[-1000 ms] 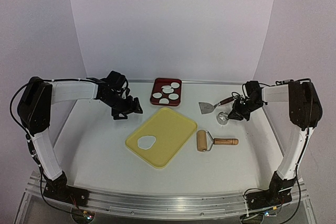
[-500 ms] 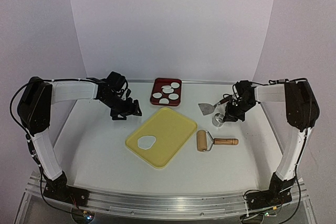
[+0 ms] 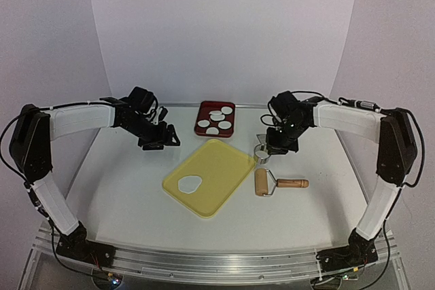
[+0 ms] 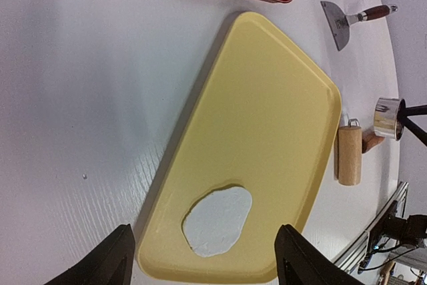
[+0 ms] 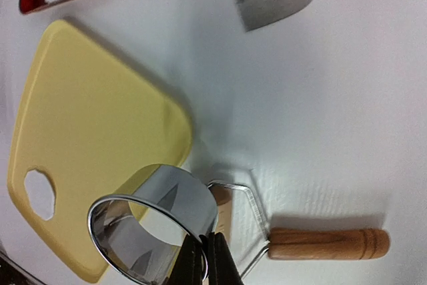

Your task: Roll out the dumpling wrappers from the dough

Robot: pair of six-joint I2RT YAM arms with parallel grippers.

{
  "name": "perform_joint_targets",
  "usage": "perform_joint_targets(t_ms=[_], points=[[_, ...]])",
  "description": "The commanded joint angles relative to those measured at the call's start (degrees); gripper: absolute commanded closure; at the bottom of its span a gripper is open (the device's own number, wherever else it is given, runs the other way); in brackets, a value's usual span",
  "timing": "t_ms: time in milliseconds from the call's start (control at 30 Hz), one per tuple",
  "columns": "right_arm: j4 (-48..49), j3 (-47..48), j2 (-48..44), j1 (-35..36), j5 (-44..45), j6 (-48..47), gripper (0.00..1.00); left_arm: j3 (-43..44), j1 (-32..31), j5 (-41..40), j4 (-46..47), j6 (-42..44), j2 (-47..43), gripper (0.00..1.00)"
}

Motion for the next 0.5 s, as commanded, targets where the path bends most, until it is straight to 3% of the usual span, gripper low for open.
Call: perform_joint_targets(t_ms=[0, 200, 467], points=[[-3.66, 6.47, 5.00, 8.96, 2.69, 7.96, 1.00, -1.18, 1.47, 4.31, 1.68, 3.03, -3.21, 0.29], [-3.66, 22.01, 17.09, 18.78, 0.52, 14.31, 1.00, -2.83, 1.65, 9.90, 1.56, 6.61, -6.14, 0.31], [-8.64, 37.23, 27.27, 23.86, -2.09, 16.77, 1.00, -6.60, 1.66, 13.18, 0.31, 7.55, -9.28, 0.36]])
